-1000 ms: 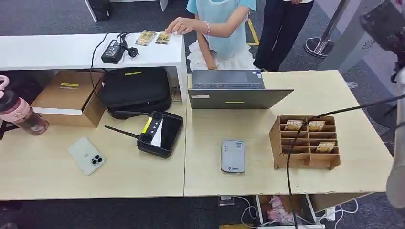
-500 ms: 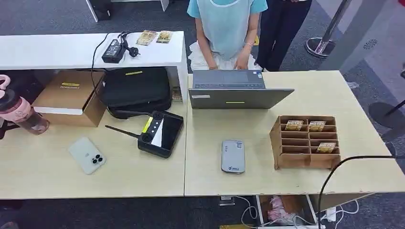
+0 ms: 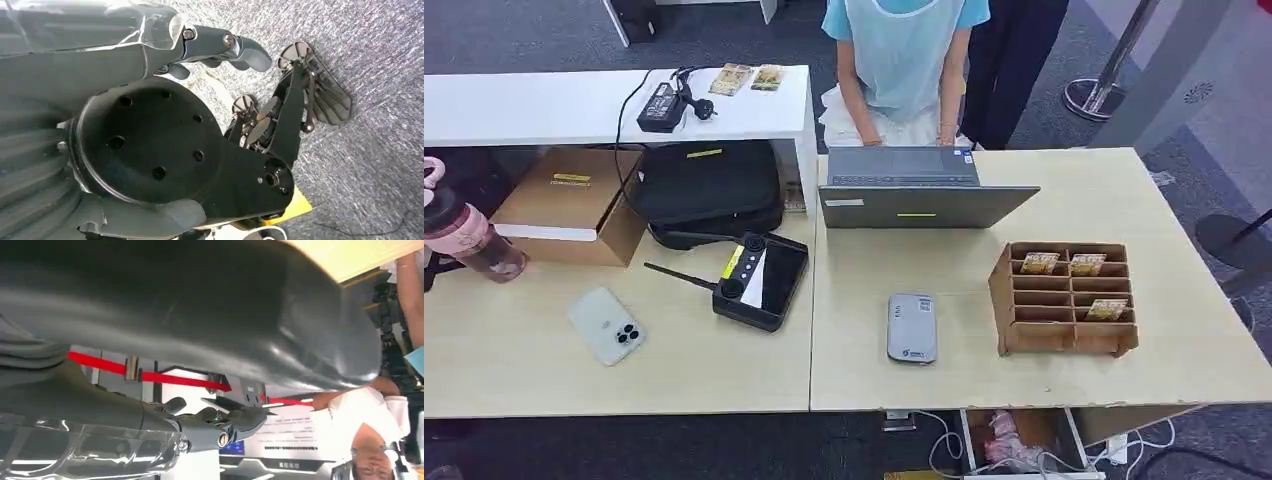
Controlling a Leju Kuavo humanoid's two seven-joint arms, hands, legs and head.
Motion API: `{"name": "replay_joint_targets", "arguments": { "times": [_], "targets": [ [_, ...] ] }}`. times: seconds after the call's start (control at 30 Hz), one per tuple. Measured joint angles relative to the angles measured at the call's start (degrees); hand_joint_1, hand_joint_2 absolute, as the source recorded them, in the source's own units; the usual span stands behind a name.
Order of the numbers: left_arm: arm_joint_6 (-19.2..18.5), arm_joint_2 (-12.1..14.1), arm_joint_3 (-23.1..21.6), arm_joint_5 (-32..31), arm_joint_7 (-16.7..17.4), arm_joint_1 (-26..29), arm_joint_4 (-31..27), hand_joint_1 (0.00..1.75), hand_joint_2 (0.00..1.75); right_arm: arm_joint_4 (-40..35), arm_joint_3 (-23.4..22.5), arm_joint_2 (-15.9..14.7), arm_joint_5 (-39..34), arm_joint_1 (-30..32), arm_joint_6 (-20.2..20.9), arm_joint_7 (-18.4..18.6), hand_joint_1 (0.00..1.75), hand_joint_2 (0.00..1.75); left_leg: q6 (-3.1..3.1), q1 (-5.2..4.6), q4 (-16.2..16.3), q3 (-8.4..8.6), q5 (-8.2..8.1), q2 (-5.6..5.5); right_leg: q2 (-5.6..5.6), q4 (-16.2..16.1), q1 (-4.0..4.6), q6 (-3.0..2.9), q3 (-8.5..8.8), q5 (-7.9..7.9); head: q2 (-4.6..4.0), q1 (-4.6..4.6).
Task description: Pass the card to the sensor for recognition and then transmit it.
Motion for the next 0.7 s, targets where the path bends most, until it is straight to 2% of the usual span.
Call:
{"name": "replay_joint_targets", "arguments": {
  "times": [0.3,0.7],
  "targets": [
    [0.07,-0.26,0.05,0.00,0.35,-0.13,0.00,0.00,1.75,-1.09,5.88,3.13,5.95,0.01,-2.52,-0.81,0.00,0.00,0.00,0.00,0.01,0.04,0.03,-0.01,0.00,0.02,0.00,-0.03,0.02,0.03,0.00,0.00],
    [1.03,-0.55,0.76,0.98,0.79,-0.22,0.00,0.00,1.75,-1.31,9.18,7.17,7.87,-1.86,-6.86,0.17,0.00,0.00,0.00,-0.02,0.00,0.03,0.03,0.04,0.05,0.02,-0.02,-0.03,0.01,0.03,0.00,0.00]
  ]
}}
